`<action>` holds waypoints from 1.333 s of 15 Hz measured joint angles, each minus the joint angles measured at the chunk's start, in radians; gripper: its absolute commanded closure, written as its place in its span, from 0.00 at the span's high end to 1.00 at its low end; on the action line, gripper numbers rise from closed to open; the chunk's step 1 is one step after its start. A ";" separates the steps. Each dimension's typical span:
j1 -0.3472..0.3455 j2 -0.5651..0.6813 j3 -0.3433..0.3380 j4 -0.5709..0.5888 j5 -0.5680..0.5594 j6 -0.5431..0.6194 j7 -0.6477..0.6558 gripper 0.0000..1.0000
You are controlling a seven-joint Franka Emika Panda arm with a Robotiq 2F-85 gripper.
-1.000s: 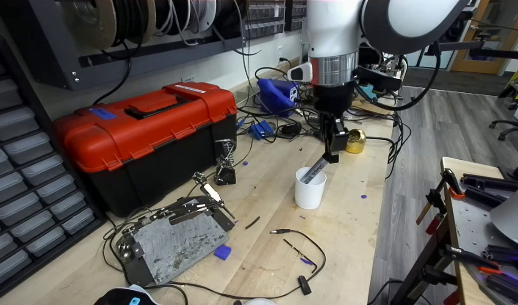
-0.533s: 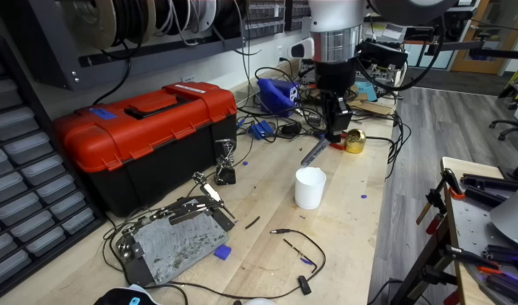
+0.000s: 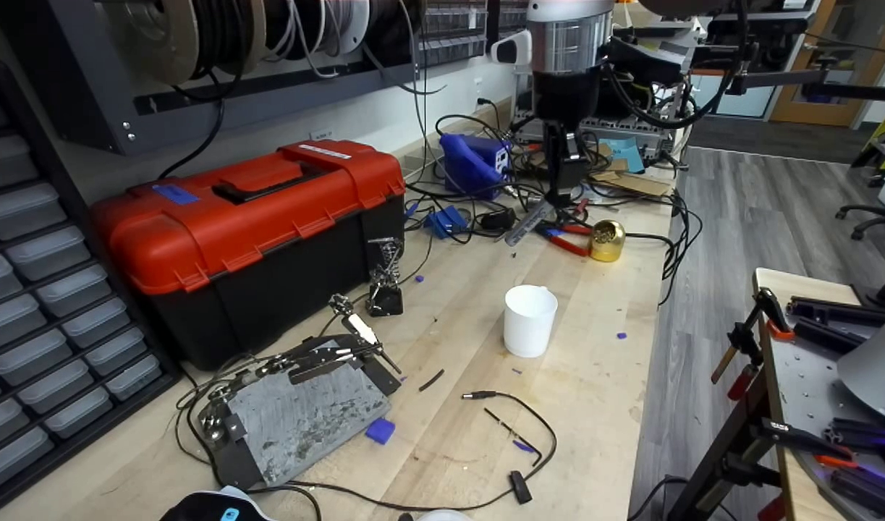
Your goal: Pick up the pen from the cup and put it on the table.
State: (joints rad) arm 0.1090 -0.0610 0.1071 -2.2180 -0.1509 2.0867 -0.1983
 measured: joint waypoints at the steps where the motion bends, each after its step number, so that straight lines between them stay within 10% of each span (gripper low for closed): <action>1: -0.008 0.004 -0.009 0.000 -0.007 0.016 0.000 0.06; 20: -0.091 0.263 -0.083 -0.004 -0.017 0.412 0.000 0.06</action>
State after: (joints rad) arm 0.0181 0.2023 0.0245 -2.2224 -0.1678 2.4987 -0.1983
